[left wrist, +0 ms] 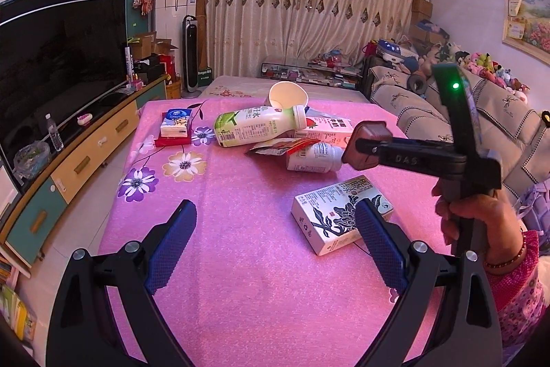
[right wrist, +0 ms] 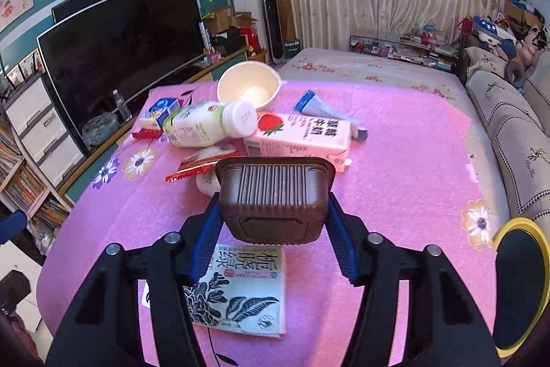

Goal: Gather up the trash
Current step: 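Grasp the brown plastic container with the right gripper, then carry the brown container over the yellow bin and open the right gripper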

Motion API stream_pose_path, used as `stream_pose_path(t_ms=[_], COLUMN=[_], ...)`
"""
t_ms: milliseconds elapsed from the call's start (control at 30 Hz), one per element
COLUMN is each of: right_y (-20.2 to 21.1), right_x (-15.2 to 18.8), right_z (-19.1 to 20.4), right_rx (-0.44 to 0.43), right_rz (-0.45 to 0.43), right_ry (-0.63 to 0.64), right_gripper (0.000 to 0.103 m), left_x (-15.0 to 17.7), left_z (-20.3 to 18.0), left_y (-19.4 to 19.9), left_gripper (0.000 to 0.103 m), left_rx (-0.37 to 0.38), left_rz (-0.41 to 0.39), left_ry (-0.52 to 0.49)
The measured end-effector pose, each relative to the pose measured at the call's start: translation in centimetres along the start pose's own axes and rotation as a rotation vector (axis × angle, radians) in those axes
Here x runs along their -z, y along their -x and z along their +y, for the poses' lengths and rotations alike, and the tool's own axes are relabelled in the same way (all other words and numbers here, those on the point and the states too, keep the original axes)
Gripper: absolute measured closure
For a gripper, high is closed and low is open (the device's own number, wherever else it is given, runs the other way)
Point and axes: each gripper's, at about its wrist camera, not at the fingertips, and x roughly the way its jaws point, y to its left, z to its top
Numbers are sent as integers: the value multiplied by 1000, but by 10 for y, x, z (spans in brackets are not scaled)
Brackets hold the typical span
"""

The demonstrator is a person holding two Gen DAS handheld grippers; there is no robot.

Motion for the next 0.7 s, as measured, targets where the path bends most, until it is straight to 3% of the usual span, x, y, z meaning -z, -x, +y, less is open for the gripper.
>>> stream_pose_path(t_ms=[367, 700], right_y=[59, 96], right_x=[20, 58], right_z=[-64, -158], right_rx=[91, 255], right_rz=[-46, -59], right_ry=[-81, -221], right_gripper=[47, 47], left_x=[2, 3], left_z=[-20, -48], left_y=[-13, -24], left_gripper=[11, 11], left_rx=[31, 64], left_rz=[32, 55], left_ry=[-32, -79])
